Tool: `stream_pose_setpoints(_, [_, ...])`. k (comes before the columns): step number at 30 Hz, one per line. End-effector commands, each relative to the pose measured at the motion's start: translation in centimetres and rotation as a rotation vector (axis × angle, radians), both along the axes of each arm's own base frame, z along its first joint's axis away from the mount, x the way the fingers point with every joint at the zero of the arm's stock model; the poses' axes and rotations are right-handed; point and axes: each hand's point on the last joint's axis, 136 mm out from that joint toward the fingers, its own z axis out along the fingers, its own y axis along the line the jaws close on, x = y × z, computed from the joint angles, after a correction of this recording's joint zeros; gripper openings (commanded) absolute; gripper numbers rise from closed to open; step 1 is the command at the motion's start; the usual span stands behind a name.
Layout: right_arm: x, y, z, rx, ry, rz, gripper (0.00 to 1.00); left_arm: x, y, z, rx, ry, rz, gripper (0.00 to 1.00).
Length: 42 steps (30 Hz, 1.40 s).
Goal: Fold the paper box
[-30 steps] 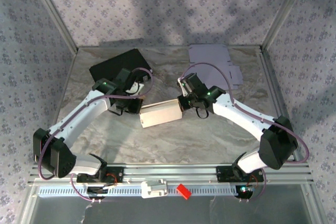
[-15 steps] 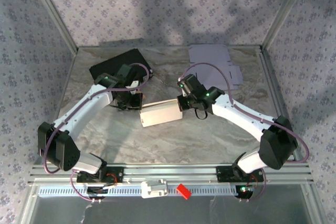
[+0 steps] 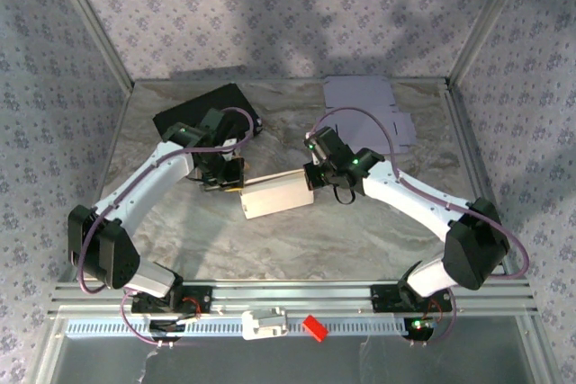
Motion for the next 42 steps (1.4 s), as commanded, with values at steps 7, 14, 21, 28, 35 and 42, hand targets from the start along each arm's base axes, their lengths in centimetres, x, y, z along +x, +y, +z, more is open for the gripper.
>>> stream_pose_setpoints(7, [-0.5,0.6,-0.5,0.008,0.045,0.002,0.00,0.5,-1.6,1.0,-0.133,0.024,0.019,0.00])
stream_pose_setpoints(14, [-0.4,0.6,-0.6,0.008,0.044,0.000,0.00,0.1,-1.4,0.1,-0.134,0.023,0.014,0.00])
stream_pose_setpoints(21, [-0.6,0.5,-1.0,0.004,0.053,0.005,0.00,-0.1,-1.1,-1.1,-0.149,-0.037,-0.007,0.00])
stream_pose_setpoints(28, [-0.8,0.2,-1.0,0.002,0.038,0.005,0.00,-0.7,-0.5,-1.3,-0.132,-0.088,-0.033,0.00])
stream_pose_setpoints(35, [-1.0,-0.4,-1.1,0.011,0.023,-0.011,0.00,-1.8,-0.3,-1.9,-0.044,-0.142,-0.107,0.00])
stream_pose_setpoints(42, [-2.0,-0.7,-0.2,0.069,0.049,-0.051,0.18,-2.1,0.2,-2.0,0.066,-0.222,-0.120,0.00])
